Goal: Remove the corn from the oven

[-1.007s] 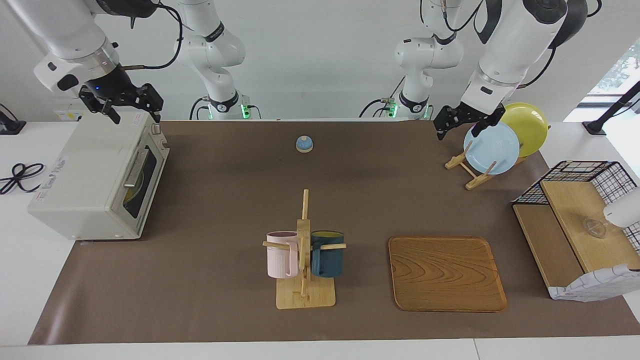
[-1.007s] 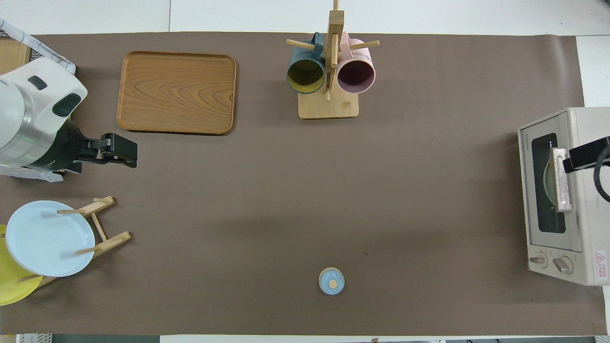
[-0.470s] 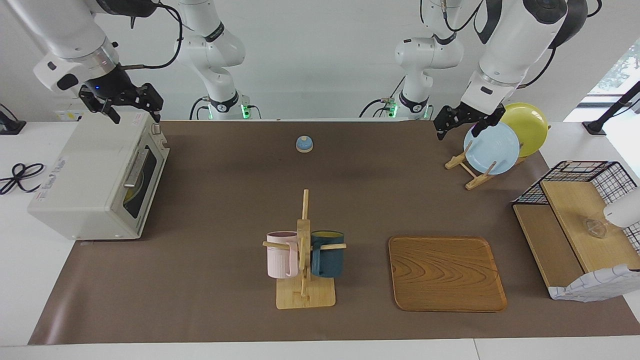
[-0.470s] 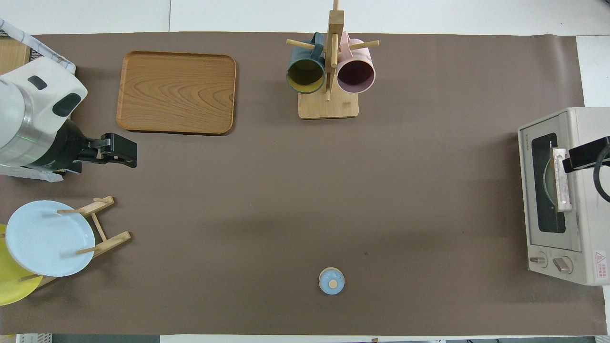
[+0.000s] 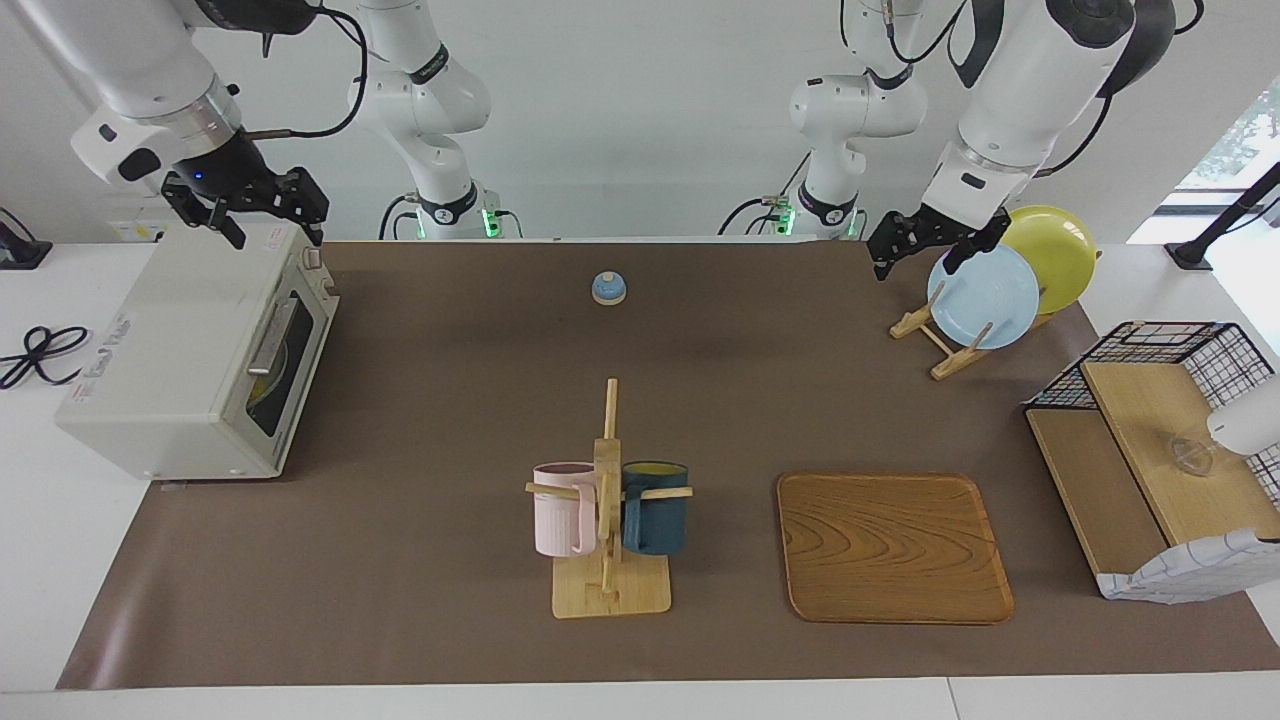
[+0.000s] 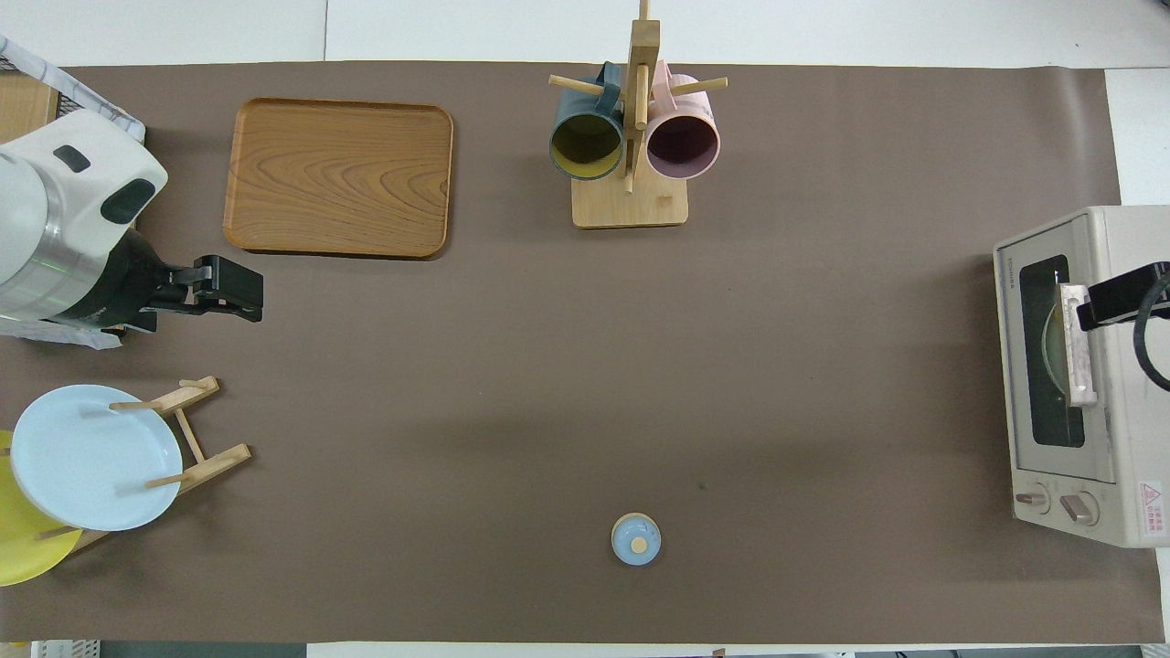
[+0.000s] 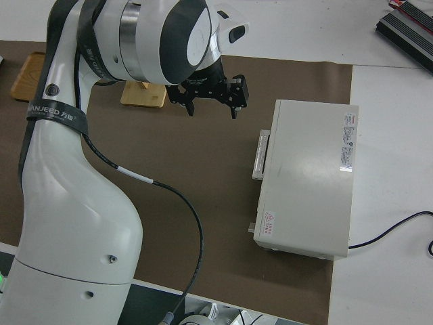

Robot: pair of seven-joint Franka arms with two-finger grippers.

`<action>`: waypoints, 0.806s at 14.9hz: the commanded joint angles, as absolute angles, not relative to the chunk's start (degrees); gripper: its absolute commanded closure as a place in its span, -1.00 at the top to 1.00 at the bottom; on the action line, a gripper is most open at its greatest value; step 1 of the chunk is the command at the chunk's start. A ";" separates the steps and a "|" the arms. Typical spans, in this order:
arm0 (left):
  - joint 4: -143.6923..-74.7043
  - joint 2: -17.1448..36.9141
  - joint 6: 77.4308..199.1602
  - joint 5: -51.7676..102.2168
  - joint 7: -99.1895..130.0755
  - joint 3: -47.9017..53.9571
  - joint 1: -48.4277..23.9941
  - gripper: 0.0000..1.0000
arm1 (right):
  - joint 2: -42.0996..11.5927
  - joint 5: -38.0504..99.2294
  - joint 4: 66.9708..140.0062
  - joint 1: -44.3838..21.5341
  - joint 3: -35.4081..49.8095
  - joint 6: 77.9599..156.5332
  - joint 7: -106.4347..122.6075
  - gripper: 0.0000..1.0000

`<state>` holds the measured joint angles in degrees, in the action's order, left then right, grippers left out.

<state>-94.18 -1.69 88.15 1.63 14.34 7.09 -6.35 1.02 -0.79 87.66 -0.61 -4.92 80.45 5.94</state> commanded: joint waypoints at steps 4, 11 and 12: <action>-93.96 -2.11 88.15 1.23 14.15 7.56 -5.63 1.00 | 6.75 -1.14 101.74 -0.35 -4.66 92.08 6.33 -1.00; -93.96 -2.11 88.15 1.23 14.15 7.56 -5.63 1.00 | 9.58 -9.76 112.84 1.41 -5.10 100.37 -2.79 -1.00; -93.96 -2.11 88.15 1.23 14.15 7.56 -5.63 1.00 | 9.67 -9.84 113.37 1.41 -5.10 101.07 -4.38 -1.00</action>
<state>-94.18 -1.69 88.15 1.63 14.34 7.09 -6.35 7.22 -8.87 109.55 0.91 -5.31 98.79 -0.73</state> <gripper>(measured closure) 0.000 0.991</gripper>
